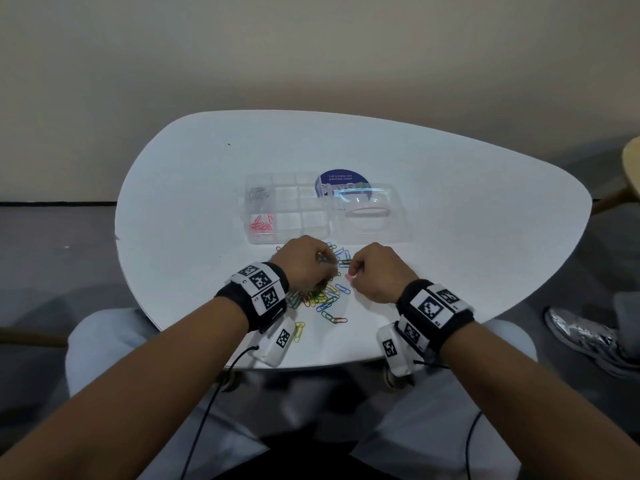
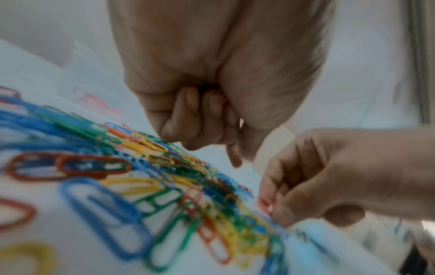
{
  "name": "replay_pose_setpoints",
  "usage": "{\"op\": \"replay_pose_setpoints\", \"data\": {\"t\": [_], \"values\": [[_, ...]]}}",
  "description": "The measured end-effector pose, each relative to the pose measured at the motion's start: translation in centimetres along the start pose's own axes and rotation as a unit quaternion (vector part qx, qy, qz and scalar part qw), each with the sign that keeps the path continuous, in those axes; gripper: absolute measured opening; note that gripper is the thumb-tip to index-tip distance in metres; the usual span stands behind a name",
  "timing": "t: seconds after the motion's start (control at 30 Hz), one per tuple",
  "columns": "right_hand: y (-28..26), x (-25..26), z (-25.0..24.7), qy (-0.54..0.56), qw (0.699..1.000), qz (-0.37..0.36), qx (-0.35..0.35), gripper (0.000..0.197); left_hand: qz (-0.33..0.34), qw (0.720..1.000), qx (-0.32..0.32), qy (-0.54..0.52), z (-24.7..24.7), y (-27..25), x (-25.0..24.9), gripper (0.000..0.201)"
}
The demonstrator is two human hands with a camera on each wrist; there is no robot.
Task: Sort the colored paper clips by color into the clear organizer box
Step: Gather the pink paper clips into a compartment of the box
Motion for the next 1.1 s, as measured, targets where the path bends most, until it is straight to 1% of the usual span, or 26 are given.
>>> {"op": "replay_pose_setpoints", "data": {"t": [0.03, 0.07, 0.1, 0.13, 0.17, 0.2, 0.23, 0.27, 0.33, 0.4, 0.47, 0.57, 0.63, 0.67, 0.73, 0.8, 0.83, 0.87, 0.9, 0.93, 0.97, 1.0, 1.03, 1.1], "values": [[0.2, 0.0, 0.2, -0.015, 1.000, 0.004, 0.006, 0.008, -0.014, 0.999, -0.024, -0.045, -0.2, -0.1, 0.1, 0.019], [0.4, -0.1, 0.2, -0.034, 0.999, 0.007, 0.012, 0.013, -0.039, 0.992, -0.040, -0.115, -0.6, -0.2, 0.4, 0.027], [0.5, 0.0, 0.2, -0.051, 0.998, 0.009, 0.020, 0.017, -0.077, 0.972, -0.037, -0.217, -1.0, -0.3, 0.7, 0.033], [0.5, 0.1, 0.1, -0.064, 0.997, 0.010, 0.031, 0.017, -0.113, 0.932, -0.019, -0.345, -1.4, -0.4, 1.2, 0.035], [0.5, 0.3, 0.1, -0.073, 0.996, 0.009, 0.042, 0.016, -0.141, 0.872, 0.004, -0.469, -2.0, -0.6, 1.7, 0.035], [0.5, 0.4, 0.0, -0.078, 0.996, 0.006, 0.050, 0.015, -0.162, 0.809, 0.021, -0.565, -2.5, -0.8, 2.3, 0.034], [0.4, 0.6, 0.0, -0.079, 0.995, 0.001, 0.055, 0.015, -0.176, 0.762, 0.033, -0.622, -2.9, -1.0, 2.8, 0.035], [0.3, 0.7, 0.0, -0.078, 0.995, -0.003, 0.058, 0.017, -0.187, 0.732, 0.040, -0.654, -3.1, -1.3, 3.3, 0.036], [0.1, 0.9, 0.1, -0.073, 0.995, -0.011, 0.064, 0.020, -0.196, 0.701, 0.048, -0.684, -3.3, -2.0, 3.8, 0.036], [-0.2, 1.2, 0.1, -0.063, 0.996, -0.020, 0.068, 0.019, -0.203, 0.684, 0.049, -0.699, -3.0, -2.6, 4.0, 0.036], [-0.3, 2.1, -0.3, -0.014, 0.998, -0.035, 0.055, 0.016, -0.210, 0.680, 0.048, -0.701, -2.7, -2.9, 3.9, 0.035], [-0.5, 4.8, -0.8, 0.094, 0.991, -0.091, 0.024, 0.014, -0.204, 0.705, 0.060, -0.677, -1.7, -3.2, 2.8, 0.034], [-0.6, 6.7, -0.8, 0.144, 0.981, -0.124, 0.029, 0.014, -0.194, 0.722, 0.081, -0.659, -0.6, -3.4, 1.7, 0.030], [-0.7, 7.4, -0.6, 0.160, 0.978, -0.129, 0.040, 0.012, -0.185, 0.722, 0.096, -0.660, -0.2, -3.5, 1.3, 0.026], [-0.7, 8.2, -0.1, 0.184, 0.972, -0.135, 0.049, 0.011, -0.161, 0.706, 0.119, -0.680, 0.3, -3.6, 0.8, 0.022], [-0.4, 8.3, 0.0, 0.199, 0.968, -0.150, 0.009, 0.017, -0.153, 0.686, 0.126, -0.700, -0.1, -3.4, 1.0, 0.019], [-0.3, 8.1, -0.1, 0.208, 0.965, -0.157, -0.024, 0.018, -0.162, 0.686, 0.122, -0.699, -0.7, -3.2, 1.2, 0.023], [-0.1, 7.8, -0.5, 0.218, 0.961, -0.160, -0.056, 0.018, -0.174, 0.701, 0.103, -0.684, -1.4, -2.7, 1.7, 0.032], [0.0, 7.3, -0.9, 0.225, 0.958, -0.160, -0.080, 0.018, -0.182, 0.724, 0.072, -0.661, -2.3, -2.2, 2.2, 0.040], [0.2, 6.7, -1.3, 0.232, 0.955, -0.156, -0.096, 0.018, -0.188, 0.749, 0.029, -0.635, -3.5, -1.5, 2.8, 0.044], [0.3, 6.0, -1.7, 0.237, 0.954, -0.150, -0.107, 0.018, -0.191, 0.766, -0.016, -0.613, -4.6, -0.7, 3.5, 0.046], [0.4, 5.4, -2.0, 0.241, 0.953, -0.145, -0.114, 0.018, -0.190, 0.775, -0.058, -0.600, -5.8, 0.1, 4.1, 0.046], [0.4, 4.8, -2.3, 0.244, 0.952, -0.140, -0.119, 0.018, -0.186, 0.775, -0.095, -0.596, -6.8, 0.9, 4.7, 0.046], [0.4, 3.7, -2.6, 0.250, 0.952, -0.125, -0.127, 0.018, -0.178, 0.764, -0.154, -0.601, -8.3, 2.3, 5.6, 0.044]]}}
Point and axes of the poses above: each hand's wrist, its own y-axis towards the middle knuckle, its own z-axis out of the palm, x = y × z, the point moved 1 cm from there along y, towards the middle knuckle, and after that the axes turned 14 degrees about y, right-handed, at the moved point
